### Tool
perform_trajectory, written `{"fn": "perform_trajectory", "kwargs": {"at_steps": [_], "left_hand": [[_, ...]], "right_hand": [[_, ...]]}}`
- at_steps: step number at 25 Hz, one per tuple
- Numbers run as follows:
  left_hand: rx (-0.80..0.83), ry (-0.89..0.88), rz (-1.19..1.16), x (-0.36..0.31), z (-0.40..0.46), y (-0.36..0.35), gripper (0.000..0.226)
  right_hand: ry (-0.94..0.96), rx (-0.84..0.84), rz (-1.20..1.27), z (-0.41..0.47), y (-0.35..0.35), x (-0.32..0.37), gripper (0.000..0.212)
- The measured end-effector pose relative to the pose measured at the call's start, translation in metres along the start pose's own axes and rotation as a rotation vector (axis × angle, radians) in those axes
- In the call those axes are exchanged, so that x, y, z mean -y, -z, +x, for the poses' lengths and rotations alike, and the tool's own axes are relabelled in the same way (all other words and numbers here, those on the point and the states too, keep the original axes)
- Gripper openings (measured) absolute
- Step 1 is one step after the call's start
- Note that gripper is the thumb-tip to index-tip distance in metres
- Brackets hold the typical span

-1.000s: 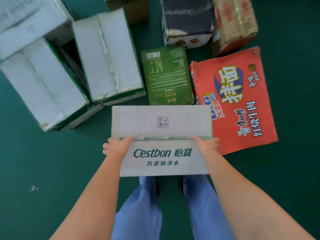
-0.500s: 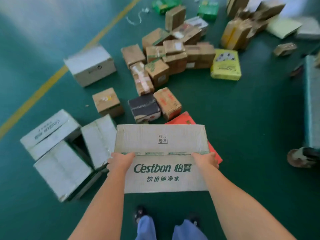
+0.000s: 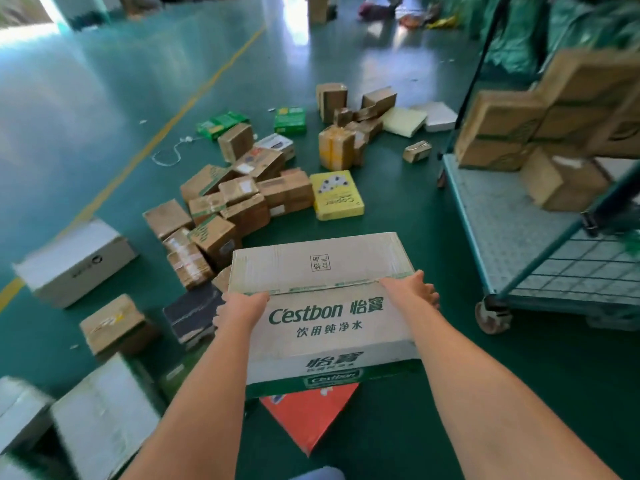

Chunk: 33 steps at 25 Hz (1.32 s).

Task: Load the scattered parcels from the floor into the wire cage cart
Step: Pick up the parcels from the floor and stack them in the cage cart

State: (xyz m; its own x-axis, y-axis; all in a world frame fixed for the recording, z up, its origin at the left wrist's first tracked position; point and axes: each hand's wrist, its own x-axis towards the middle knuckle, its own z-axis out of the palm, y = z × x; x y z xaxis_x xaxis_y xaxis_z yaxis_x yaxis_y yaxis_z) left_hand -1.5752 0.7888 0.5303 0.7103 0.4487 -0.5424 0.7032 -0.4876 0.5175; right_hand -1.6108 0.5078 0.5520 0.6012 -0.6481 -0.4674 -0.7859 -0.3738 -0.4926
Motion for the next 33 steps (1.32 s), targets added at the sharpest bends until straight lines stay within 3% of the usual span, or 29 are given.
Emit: {"fn": "perform_trajectory", "kwargs": {"at_steps": [9, 13, 18, 23, 26, 28, 33], "left_hand": [[0.104, -0.146, 0.010, -0.213, 0.038, -0.129, 0.087], [0.198, -0.237, 0.050, -0.332, 0.043, -0.178, 0.085], [0.287, -0.513, 0.065, -0.488, 0.027, -0.248, 0.051], [0.330, -0.596, 0.070, -0.643, 0.029, -0.329, 0.067], [0.327, -0.712, 0.068, -0.730, 0.017, -0.374, 0.037], [0.374, -0.778, 0.088, -0.778, 0.008, -0.402, 0.027], [0.534, -0.907, 0.107, -0.896, 0.017, -0.488, 0.038]], "right_hand": [[-0.025, -0.142, 0.043, 0.164, 0.121, 0.044, 0.081], [-0.060, -0.214, 0.081, 0.243, 0.189, 0.068, 0.074], [-0.077, -0.289, 0.164, 0.363, 0.276, 0.092, 0.065], [-0.104, -0.296, 0.300, 0.498, 0.367, 0.118, 0.068], [-0.099, -0.339, 0.407, 0.566, 0.423, 0.133, 0.064], [-0.107, -0.427, 0.352, 0.594, 0.456, 0.141, 0.055], [-0.238, -0.578, 0.259, 0.675, 0.504, 0.140, 0.050]]}}
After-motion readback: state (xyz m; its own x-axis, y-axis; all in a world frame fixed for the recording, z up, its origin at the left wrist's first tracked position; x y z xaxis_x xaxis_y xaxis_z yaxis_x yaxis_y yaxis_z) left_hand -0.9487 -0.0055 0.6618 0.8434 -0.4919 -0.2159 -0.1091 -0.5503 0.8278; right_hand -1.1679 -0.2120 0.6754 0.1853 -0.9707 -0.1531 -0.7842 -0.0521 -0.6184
